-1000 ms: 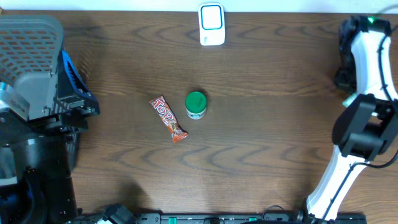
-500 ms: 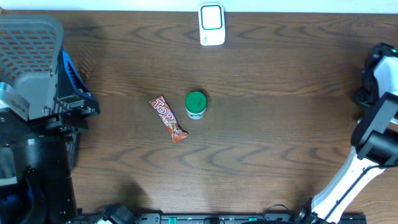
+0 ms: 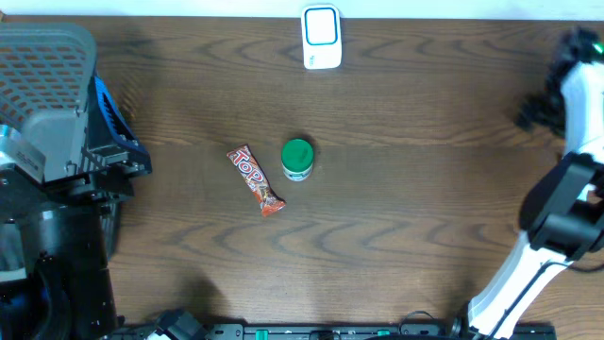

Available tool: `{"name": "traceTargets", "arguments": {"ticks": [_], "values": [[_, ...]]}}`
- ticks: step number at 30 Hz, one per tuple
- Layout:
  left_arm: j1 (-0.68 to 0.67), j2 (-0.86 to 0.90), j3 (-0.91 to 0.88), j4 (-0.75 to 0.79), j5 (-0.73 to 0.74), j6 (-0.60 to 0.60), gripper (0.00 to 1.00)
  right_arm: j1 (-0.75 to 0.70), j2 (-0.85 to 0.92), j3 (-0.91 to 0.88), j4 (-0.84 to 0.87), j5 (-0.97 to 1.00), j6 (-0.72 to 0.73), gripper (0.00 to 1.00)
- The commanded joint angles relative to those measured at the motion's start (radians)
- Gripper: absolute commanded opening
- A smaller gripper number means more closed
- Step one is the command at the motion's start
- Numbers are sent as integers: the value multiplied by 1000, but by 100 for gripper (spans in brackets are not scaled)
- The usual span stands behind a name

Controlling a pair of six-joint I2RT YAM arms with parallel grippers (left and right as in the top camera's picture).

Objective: Scan the item barcode
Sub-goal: 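Carry the teal pack to the right edge beside the Kleenex pack, then move the right gripper to the green-capped bottle and grasp it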

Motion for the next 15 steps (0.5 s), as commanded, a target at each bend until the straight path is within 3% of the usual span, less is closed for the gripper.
{"name": "traceTargets", "arguments": {"ticks": [1,6,10,11,13,15], "values": [[3,-3,-3,1,-6,13,98,139,-118,34,-3,-277,-12,99],[3,-3,-3,1,-6,13,98,332,-147,34,-2,-731,-13,99],[3,-3,-3,1,-6,13,98,470,-144,32,23,-897,13,99],[3,-3,-3,1,-6,13,98,502,-144,32,48,-896,71,94],[3,-3,-3,1,-6,13,98,563,-143,32,56,-865,272,99],[3,-3,-3,1,-6,13,98,623,-143,32,18,-795,563,99]]}}
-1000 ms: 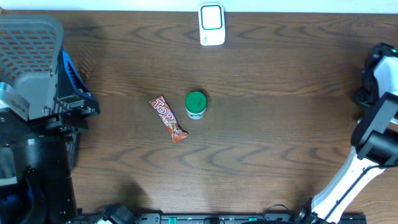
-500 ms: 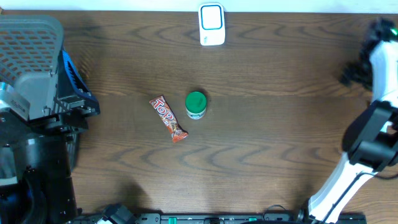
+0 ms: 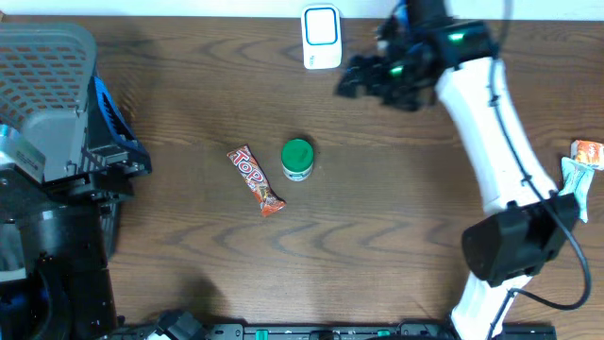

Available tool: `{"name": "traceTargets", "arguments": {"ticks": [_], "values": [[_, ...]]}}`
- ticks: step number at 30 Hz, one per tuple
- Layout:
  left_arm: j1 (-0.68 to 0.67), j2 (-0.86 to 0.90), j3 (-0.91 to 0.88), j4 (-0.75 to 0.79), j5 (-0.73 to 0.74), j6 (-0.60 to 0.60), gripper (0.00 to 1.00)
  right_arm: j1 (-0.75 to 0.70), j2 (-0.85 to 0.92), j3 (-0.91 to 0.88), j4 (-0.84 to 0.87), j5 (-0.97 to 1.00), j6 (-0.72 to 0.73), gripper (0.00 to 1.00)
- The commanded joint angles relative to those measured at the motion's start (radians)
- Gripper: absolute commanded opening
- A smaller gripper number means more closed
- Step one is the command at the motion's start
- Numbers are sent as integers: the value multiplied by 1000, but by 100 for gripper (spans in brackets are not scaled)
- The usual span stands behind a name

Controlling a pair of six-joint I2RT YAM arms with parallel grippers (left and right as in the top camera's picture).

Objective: Scan the item barcode
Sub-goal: 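Move the right gripper to the green-capped bottle and grasp it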

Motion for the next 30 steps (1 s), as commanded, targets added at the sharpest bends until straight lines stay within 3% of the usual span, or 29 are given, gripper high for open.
{"name": "traceTargets", "arguments": {"ticks": [1,5,10,18,30], "values": [[3,-3,-3,2,-6,13,98,98,1,-2,-55,37,543,99],[3,-3,-3,2,-6,13,98,203,1,-4,-124,241,1055,99],[3,-3,-3,2,-6,13,98,325,11,-5,-102,414,1360,99],[3,-3,-3,2,-6,13,98,420,101,-7,4,459,1411,99],[3,-3,-3,2,-6,13,98,415,221,-7,55,338,1411,99]]}}
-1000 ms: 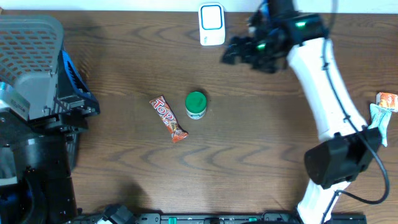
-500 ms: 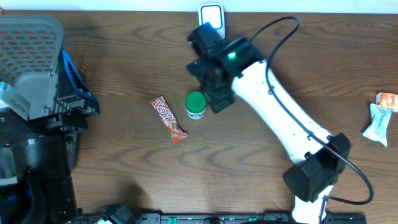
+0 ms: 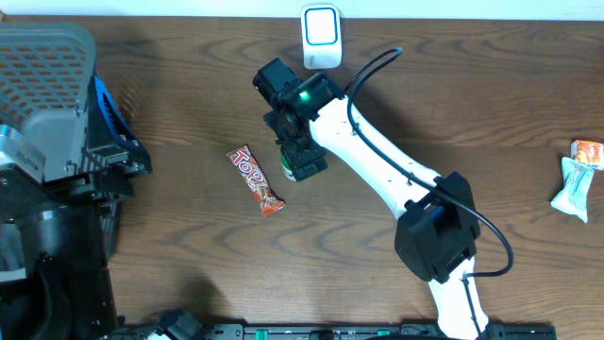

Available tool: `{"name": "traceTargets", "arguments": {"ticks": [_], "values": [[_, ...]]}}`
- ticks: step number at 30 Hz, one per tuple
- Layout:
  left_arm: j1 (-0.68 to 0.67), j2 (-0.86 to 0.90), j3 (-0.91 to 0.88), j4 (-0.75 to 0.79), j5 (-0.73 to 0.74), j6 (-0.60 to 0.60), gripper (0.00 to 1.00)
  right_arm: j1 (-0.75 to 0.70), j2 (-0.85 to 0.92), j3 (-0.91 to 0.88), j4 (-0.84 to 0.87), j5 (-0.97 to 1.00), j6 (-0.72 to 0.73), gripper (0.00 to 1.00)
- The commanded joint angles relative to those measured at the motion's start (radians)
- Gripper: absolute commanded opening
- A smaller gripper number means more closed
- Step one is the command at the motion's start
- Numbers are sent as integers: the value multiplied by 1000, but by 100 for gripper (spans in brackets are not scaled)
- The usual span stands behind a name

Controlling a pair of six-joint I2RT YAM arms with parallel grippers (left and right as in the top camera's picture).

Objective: Scan the item barcode
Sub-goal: 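Move the right gripper to the green-capped bottle and grasp it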

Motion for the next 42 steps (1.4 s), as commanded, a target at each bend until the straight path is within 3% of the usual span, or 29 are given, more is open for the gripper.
{"name": "traceTargets", "arguments": {"ticks": [1,22,26,35,42], "values": [[3,-4,-3,2,-6,13,98,-4,15,0,1,-14,24,99],[3,-4,-3,2,-6,13,98,-18,161,-1,15,-27,31,99],[3,-4,-3,1,-6,13,98,-18,183,-1,16,-26,-7,92],[3,-4,-3,2,-6,13,98,-14,187,-1,-8,22,-239,73],[3,-4,-3,2,-6,13,98,-19,187,0,-48,22,-650,62]]}}
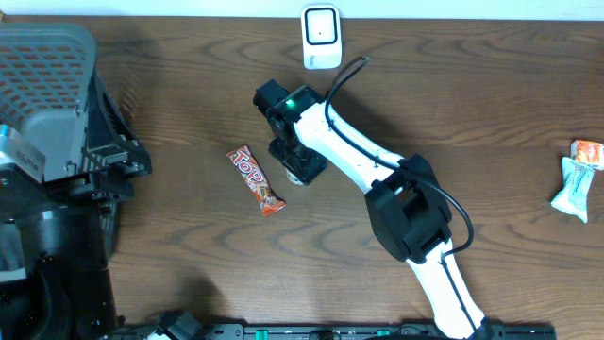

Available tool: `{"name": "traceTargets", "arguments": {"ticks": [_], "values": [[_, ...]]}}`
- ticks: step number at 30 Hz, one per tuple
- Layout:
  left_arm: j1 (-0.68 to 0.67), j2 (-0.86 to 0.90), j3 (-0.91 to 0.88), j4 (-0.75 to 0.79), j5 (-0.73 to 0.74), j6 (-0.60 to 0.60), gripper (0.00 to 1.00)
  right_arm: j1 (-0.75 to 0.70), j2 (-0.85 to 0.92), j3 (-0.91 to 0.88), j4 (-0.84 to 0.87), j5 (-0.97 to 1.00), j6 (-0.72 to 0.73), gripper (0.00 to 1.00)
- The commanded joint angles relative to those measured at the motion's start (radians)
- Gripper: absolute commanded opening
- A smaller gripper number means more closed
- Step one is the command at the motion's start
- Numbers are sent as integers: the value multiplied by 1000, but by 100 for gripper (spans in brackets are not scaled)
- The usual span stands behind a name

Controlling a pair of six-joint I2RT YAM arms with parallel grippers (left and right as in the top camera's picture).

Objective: Scan the item barcode
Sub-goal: 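Move the right gripper to the green-capped bottle and grasp it, then lift the green-capped bottle off the table with the right gripper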

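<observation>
The scanner (321, 38), a white block with a blue-rimmed face, stands at the table's far edge. My right gripper (298, 162) is down over the small jar (300, 177). Its green lid is hidden under the wrist, and only a sliver of the jar's white body shows. The fingers are hidden, so whether they are open or shut cannot be told. A red "TOP" candy bar (256, 179) lies just left of the jar. My left arm (104, 161) stays at the left edge, its fingers unclear.
A grey mesh basket (47, 66) sits at the far left above the left arm's black hardware. Two snack packets (578, 178) lie at the right edge. The right arm (377, 165) crosses the table middle diagonally from the front edge.
The right wrist sits slightly lower and nearer over the jar, so the green lid is hidden. A blue part beside the basket no longer shows. The candy bar has not moved.
The right arm was first at the right edge, the jar and candy bar lying untouched mid-table. It then stood near the scanner, leaving the snack packets uncovered at the right. After that it was above the jar, and now it sits down over it.
</observation>
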Motion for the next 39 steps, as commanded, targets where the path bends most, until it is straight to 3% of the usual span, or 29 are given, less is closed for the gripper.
{"name": "traceTargets", "arguments": {"ticks": [1,3,7,11,13,17,25,29,33,39], "values": [[3,-3,-3,2,-6,13,98,-11,6,0,-29,20,-315,62],[3,-3,-3,2,-6,13,98,-11,6,0,-31,20,-486,66],[3,-3,-3,2,-6,13,98,-11,4,2,-60,21,-846,84],[3,-3,-3,2,-6,13,98,-13,-11,30,-162,34,-1029,97],[3,-3,-3,2,-6,13,98,-13,-28,53,-200,71,-1039,99],[3,-3,-3,2,-6,13,98,-13,-79,92,-227,46,-902,99],[3,-3,-3,2,-6,13,98,-17,-139,113,-254,-18,-323,99],[3,-3,-3,2,-6,13,98,-17,-137,100,-254,17,-109,99],[3,-3,-3,2,-6,13,98,-17,-137,75,-225,62,19,99],[3,-3,-3,2,-6,13,98,-15,-136,37,-114,68,58,99]]}}
